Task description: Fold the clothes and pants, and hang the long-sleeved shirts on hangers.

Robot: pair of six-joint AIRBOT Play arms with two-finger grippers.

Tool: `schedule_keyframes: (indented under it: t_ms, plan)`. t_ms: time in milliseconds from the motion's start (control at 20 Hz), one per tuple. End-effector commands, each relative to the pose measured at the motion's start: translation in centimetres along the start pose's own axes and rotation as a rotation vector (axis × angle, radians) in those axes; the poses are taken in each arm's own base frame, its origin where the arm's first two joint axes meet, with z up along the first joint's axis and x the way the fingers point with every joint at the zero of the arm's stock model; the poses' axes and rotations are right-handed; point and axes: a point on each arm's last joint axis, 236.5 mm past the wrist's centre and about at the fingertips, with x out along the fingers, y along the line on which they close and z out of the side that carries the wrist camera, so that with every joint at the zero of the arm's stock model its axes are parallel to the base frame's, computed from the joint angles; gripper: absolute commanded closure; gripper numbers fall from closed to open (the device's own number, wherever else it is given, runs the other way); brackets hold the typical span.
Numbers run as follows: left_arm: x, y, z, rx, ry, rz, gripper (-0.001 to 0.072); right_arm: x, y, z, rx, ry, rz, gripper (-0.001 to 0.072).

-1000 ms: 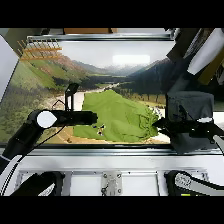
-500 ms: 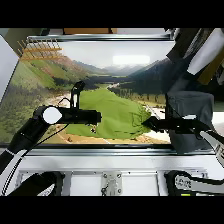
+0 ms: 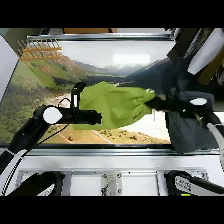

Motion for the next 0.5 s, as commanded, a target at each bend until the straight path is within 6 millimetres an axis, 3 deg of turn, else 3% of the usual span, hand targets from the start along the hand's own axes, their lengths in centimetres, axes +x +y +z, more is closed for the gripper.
schedule_keyframes:
  t_ms: [0,100,200,350,450]
  plan:
    - [0.0,0.2,0.1,0.004,-0.004,0.006,0.0702,-9.6,2.2,10.3,-0.052,-0.3,-0.209,0.069]
    - [0.0,0.2,0.1,0.003,-0.005,0.007,0.0702,-17.8,3.0,14.8,-0.039,-0.538,-0.302,0.069]
    - [0.0,0.2,0.3,0.004,-0.01,0.007,0.0702,-25.0,3.0,16.1,0.016,-0.721,-0.355,0.069]
    - [0.0,0.2,0.3,0.004,-0.011,0.007,0.0702,-32.4,1.2,13.7,0.086,-0.834,-0.517,0.069]
    - [0.0,0.2,0.3,0.004,-0.011,0.007,0.0702,-34.5,0.0,10.7,0.127,-0.809,-0.634,0.069]
